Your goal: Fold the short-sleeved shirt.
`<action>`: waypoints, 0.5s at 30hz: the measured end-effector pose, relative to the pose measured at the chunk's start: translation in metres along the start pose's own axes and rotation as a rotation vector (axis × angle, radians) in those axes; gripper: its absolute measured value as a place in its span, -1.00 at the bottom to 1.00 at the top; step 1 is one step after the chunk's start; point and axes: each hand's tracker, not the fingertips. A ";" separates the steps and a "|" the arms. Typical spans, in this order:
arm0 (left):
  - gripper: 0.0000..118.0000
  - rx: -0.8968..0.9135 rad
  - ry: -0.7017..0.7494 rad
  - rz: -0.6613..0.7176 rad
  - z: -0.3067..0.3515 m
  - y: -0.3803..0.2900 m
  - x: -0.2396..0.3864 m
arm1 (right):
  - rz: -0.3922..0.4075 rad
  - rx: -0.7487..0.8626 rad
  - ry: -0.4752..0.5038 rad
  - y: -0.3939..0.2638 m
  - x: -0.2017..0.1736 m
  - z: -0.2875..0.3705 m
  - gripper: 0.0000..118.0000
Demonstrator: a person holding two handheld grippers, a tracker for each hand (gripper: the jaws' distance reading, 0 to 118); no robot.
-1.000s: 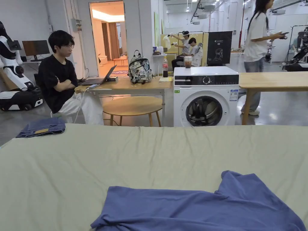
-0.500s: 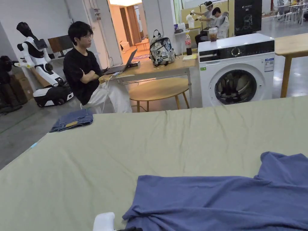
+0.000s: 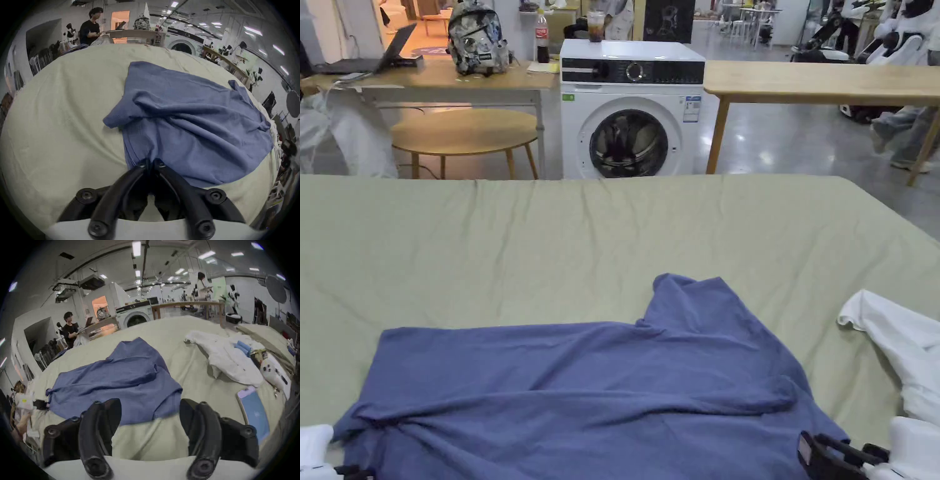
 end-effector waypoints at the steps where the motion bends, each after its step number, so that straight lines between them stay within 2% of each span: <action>1: -1.00 0.000 -0.003 -0.002 0.000 -0.001 0.002 | 0.012 -0.031 -0.069 0.007 -0.003 -0.018 0.27; 3: -1.00 0.002 -0.006 0.003 0.001 -0.002 0.002 | -0.013 -0.127 -0.129 0.004 0.004 -0.059 0.27; 4: -1.00 0.004 -0.008 0.004 0.001 -0.003 0.002 | -0.029 -0.224 -0.151 -0.001 0.008 -0.078 0.21; 5: -1.00 0.006 -0.010 0.005 0.002 -0.003 0.001 | -0.019 -0.249 -0.156 -0.005 0.004 -0.080 0.21; 6: -1.00 0.006 -0.012 0.008 0.004 -0.004 0.004 | 0.008 -0.161 -0.143 -0.003 -0.004 -0.063 0.08; 7: -1.00 0.013 -0.012 0.012 0.004 -0.006 0.005 | 0.038 -0.121 -0.151 0.000 -0.011 -0.049 -0.51; 8: -1.00 0.020 -0.013 0.015 0.006 -0.006 0.005 | 0.027 -0.127 -0.131 0.000 -0.012 -0.047 -0.89; 12: -1.00 0.029 -0.073 0.004 0.021 0.000 -0.002 | 0.011 -0.180 -0.108 0.014 -0.003 -0.046 -0.89; 14: -1.00 0.110 -0.025 -0.049 0.046 0.003 -0.010 | 0.025 -0.128 -0.136 0.022 -0.006 -0.030 -0.89; 15: -1.00 0.160 0.005 -0.066 0.065 0.005 -0.010 | 0.044 -0.050 -0.181 0.025 -0.012 -0.015 -0.89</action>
